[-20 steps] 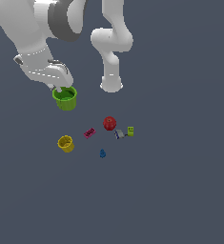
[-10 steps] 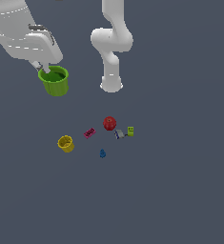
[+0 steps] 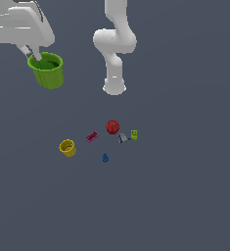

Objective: Pick up a designated object from a clutter of objects.

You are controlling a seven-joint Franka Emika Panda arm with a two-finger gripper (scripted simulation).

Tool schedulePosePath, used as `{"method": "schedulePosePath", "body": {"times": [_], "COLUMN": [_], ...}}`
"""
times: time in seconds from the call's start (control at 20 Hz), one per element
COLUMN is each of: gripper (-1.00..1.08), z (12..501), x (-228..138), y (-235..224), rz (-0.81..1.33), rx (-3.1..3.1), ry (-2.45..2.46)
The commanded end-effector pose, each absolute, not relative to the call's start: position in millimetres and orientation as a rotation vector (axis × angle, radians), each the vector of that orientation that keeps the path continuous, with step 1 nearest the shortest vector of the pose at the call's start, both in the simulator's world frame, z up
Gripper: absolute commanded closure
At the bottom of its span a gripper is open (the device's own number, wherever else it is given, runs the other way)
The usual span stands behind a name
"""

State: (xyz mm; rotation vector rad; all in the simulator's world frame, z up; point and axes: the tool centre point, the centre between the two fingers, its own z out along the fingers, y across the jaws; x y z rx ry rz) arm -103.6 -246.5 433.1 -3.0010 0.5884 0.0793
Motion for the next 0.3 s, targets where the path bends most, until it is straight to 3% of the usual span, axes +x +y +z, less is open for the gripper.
{"method": "schedulePosePath", "body": {"times": [0.0,0.25], "gripper": [1.08,1.08], "z": [440.9,445.5], "x": [-102.0,-101.0], "y": [-247.3,-248.0], "rz": [0.077,0.077], "rx": [-3.001,-3.001], "ry": [0.588,0.587]}}
